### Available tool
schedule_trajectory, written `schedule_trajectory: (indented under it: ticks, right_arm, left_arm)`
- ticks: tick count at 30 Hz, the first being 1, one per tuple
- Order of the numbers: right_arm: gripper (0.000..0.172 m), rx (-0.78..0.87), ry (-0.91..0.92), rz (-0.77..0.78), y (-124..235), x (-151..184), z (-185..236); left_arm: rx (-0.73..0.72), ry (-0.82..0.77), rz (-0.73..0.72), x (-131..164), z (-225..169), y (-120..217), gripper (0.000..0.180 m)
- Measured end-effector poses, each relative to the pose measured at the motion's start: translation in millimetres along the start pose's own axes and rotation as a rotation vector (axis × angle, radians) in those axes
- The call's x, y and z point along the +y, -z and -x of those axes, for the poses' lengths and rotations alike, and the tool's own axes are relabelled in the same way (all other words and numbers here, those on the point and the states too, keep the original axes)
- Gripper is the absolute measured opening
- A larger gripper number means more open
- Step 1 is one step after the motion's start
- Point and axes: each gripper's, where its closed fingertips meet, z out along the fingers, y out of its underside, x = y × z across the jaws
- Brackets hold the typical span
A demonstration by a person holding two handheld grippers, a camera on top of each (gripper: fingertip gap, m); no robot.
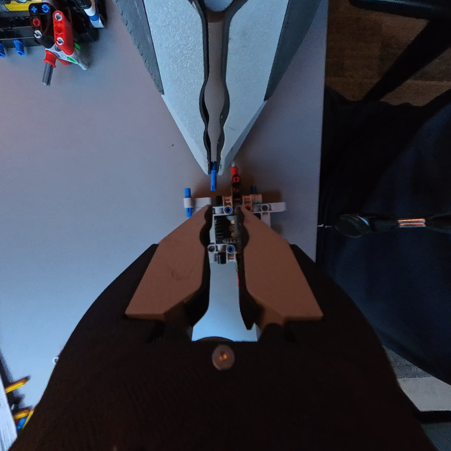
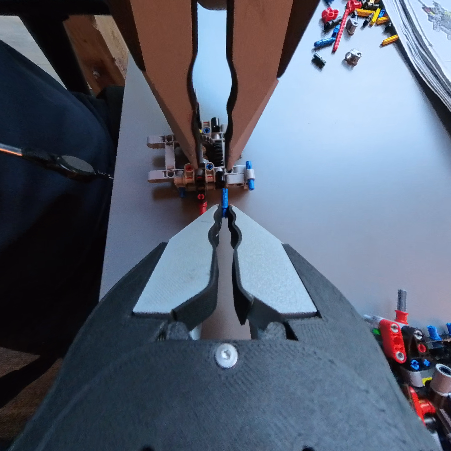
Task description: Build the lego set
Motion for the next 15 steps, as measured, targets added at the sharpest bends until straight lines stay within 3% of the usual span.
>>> schedule_trajectory:
  ticks: [15]
  right_arm:
    - [0.001, -0.002, 0.018, -0.046, 0.3, -3.1, 1.1]
  left_arm:
    - [0.002, 0.002, 0.016, -0.8, 2.4, -8.2, 0.013]
